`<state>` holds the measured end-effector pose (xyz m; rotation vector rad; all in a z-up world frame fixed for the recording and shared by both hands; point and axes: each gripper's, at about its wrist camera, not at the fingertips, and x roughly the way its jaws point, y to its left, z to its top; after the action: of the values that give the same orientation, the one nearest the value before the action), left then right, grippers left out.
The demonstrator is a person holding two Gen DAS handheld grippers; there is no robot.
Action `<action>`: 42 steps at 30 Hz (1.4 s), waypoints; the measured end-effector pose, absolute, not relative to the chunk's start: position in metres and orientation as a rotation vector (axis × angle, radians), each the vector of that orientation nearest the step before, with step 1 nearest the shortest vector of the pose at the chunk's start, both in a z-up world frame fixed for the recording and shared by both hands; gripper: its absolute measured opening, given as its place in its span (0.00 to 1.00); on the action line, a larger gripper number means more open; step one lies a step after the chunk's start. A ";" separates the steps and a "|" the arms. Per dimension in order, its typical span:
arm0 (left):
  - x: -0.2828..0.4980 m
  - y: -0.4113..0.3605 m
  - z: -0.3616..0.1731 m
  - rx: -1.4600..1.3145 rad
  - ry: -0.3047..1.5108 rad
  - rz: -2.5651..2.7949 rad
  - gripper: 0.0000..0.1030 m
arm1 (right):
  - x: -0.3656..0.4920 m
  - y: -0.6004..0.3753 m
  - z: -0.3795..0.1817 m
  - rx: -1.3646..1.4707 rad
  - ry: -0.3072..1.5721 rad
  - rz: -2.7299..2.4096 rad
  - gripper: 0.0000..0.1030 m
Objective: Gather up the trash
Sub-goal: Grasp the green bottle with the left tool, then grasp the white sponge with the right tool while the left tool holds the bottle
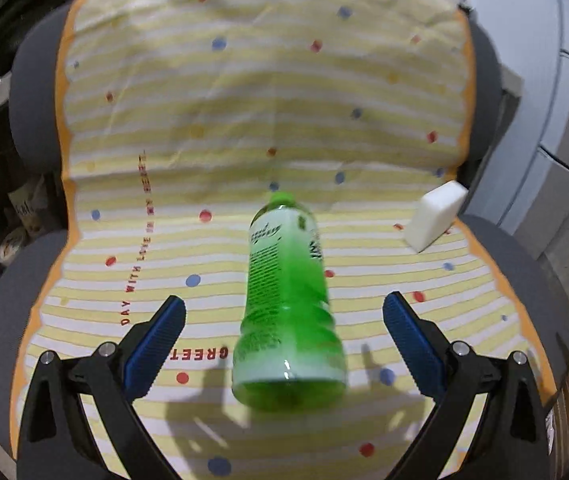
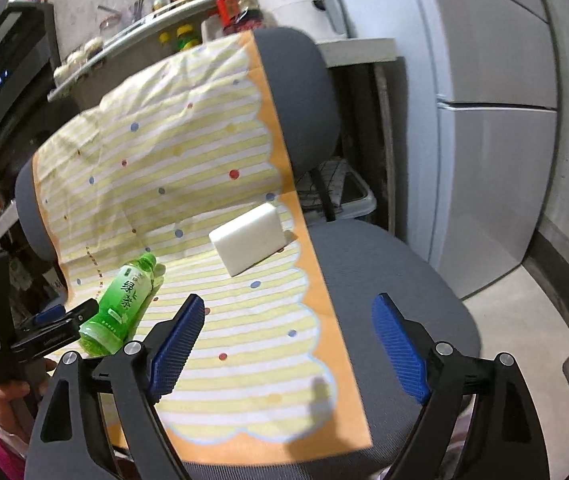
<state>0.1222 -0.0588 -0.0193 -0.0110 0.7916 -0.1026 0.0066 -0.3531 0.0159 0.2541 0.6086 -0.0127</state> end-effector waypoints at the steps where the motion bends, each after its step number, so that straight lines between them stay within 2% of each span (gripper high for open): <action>1: 0.129 -0.057 -0.023 -0.021 0.811 -0.105 0.93 | 0.015 -0.349 0.014 0.244 0.619 -0.009 0.84; 4: 0.145 -0.057 -0.031 -0.028 0.856 -0.109 0.93 | 0.031 -0.340 0.010 0.227 0.634 -0.005 0.84; 6: 0.155 -0.059 -0.036 -0.020 0.887 -0.107 0.89 | 0.040 -0.335 0.009 0.217 0.638 -0.002 0.84; 12: 0.177 -0.066 -0.053 -0.013 0.973 -0.135 0.69 | 0.063 -0.323 0.003 0.201 0.657 0.004 0.84; 13: 0.179 -0.066 -0.055 -0.013 0.979 -0.137 0.59 | 0.065 -0.322 0.002 0.199 0.658 0.005 0.84; 14: 0.179 -0.065 -0.058 -0.016 0.978 -0.138 0.56 | 0.070 -0.319 0.001 0.196 0.659 0.007 0.84; 27: 0.132 -0.040 -0.032 -0.087 0.806 -0.118 0.54 | 0.154 -0.270 -0.020 0.120 0.704 -0.048 0.84; 37: 0.124 -0.035 -0.039 -0.103 0.804 -0.144 0.54 | 0.235 -0.245 -0.050 0.073 0.771 -0.248 0.84; 38: 0.124 -0.034 -0.040 -0.104 0.805 -0.145 0.54 | 0.238 -0.246 -0.052 0.076 0.784 -0.259 0.82; 39: 0.124 -0.034 -0.040 -0.107 0.805 -0.147 0.54 | 0.239 -0.248 -0.054 0.081 0.797 -0.261 0.76; 40: 0.124 -0.033 -0.040 -0.111 0.805 -0.149 0.54 | 0.235 -0.251 -0.055 0.090 0.804 -0.267 0.63; 41: 0.123 -0.033 -0.039 -0.114 0.803 -0.151 0.54 | 0.231 -0.253 -0.054 0.095 0.806 -0.270 0.59; 42: 0.121 -0.033 -0.039 -0.115 0.800 -0.154 0.54 | 0.226 -0.256 -0.053 0.104 0.807 -0.266 0.47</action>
<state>0.1213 -0.0335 -0.0387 -0.1150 0.8001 -0.1539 0.2260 -0.2561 -0.0532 0.1040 0.8072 -0.2664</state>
